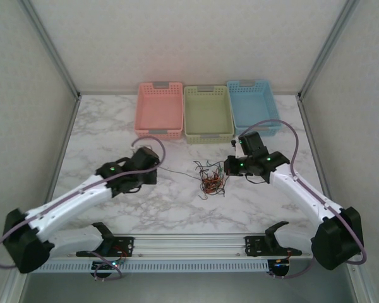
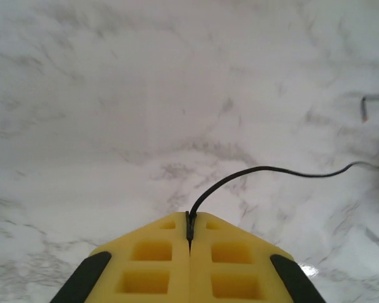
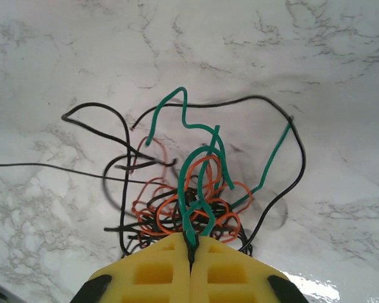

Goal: Untangle the cables

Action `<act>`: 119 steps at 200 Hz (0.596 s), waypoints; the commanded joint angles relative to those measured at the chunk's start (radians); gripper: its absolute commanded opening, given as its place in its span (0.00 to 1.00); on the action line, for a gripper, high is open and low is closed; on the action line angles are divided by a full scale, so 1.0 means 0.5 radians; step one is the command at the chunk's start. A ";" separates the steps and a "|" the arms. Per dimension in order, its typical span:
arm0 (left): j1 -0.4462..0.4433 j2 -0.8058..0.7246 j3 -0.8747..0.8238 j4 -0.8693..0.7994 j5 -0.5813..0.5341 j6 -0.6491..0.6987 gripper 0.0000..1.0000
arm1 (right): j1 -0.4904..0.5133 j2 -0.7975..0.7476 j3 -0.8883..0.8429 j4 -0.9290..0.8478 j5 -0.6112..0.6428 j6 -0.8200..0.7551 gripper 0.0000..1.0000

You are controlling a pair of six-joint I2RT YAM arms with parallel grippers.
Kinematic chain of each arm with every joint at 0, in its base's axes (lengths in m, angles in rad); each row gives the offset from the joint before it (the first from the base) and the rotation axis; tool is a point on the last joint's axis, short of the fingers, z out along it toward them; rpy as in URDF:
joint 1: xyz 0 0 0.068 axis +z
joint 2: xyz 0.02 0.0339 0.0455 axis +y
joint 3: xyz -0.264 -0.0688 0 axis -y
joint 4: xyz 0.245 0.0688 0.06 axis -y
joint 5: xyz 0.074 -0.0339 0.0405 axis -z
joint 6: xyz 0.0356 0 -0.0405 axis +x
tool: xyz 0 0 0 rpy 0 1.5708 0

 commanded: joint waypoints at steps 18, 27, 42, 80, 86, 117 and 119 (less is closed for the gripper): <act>0.083 -0.335 0.210 -0.472 -0.254 0.046 0.00 | -0.161 -0.091 -0.130 0.010 -0.187 -0.004 0.00; 0.095 -0.384 0.260 -0.525 -0.283 0.061 0.00 | -0.184 -0.093 -0.142 0.004 -0.178 -0.013 0.00; 0.105 -0.437 0.337 -0.611 -0.339 0.079 0.00 | -0.225 -0.088 -0.156 -0.016 -0.148 -0.017 0.00; 0.111 -0.523 0.426 -0.742 -0.480 0.096 0.00 | -0.259 -0.053 -0.151 -0.100 0.064 -0.024 0.00; 0.111 -0.537 0.439 -0.757 -0.508 0.096 0.00 | -0.262 -0.047 -0.146 -0.121 0.128 -0.016 0.00; 0.114 -0.609 0.467 -0.818 -0.623 0.098 0.00 | -0.273 -0.060 -0.147 -0.152 0.266 0.003 0.00; 0.114 -0.612 0.468 -0.824 -0.625 0.099 0.00 | -0.276 -0.059 -0.147 -0.152 0.269 0.005 0.00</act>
